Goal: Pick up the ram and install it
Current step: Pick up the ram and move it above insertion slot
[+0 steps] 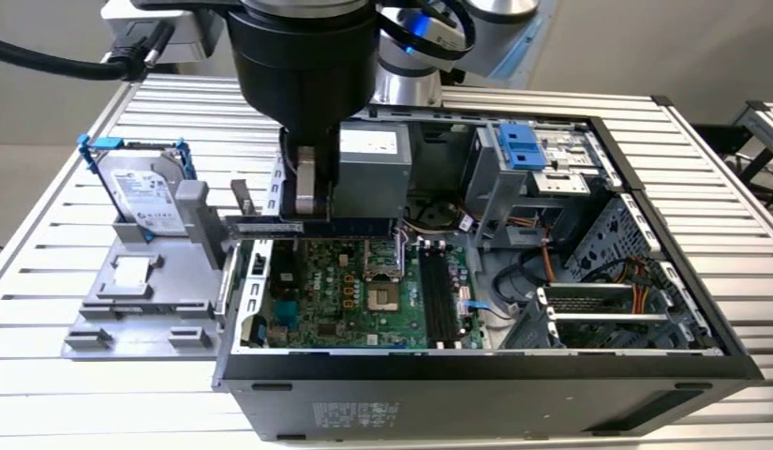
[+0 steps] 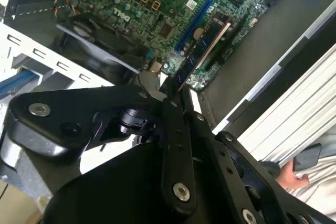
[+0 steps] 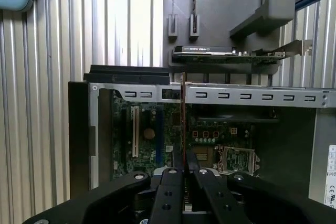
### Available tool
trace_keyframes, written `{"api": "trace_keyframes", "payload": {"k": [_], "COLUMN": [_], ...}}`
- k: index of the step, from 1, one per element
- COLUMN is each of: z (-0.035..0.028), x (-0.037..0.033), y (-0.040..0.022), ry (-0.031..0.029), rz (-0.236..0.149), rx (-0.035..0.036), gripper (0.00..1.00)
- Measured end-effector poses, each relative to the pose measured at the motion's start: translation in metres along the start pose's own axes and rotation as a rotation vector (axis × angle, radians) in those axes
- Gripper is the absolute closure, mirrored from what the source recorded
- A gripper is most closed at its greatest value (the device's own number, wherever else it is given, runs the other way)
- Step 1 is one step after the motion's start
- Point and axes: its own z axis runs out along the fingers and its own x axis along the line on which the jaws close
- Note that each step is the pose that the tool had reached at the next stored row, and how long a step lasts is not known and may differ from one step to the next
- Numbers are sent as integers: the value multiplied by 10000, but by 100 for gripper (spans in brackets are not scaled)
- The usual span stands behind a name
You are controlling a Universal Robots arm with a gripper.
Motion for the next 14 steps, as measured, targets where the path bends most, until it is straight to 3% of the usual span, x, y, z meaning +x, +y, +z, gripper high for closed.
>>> {"api": "trace_keyframes", "payload": {"k": [11, 14], "z": [-1, -1], "x": [-1, 0], "y": [-37, -73], "ry": [0, 1], "rz": [0, 0], "rx": [0, -1], "gripper": [100, 100]}}
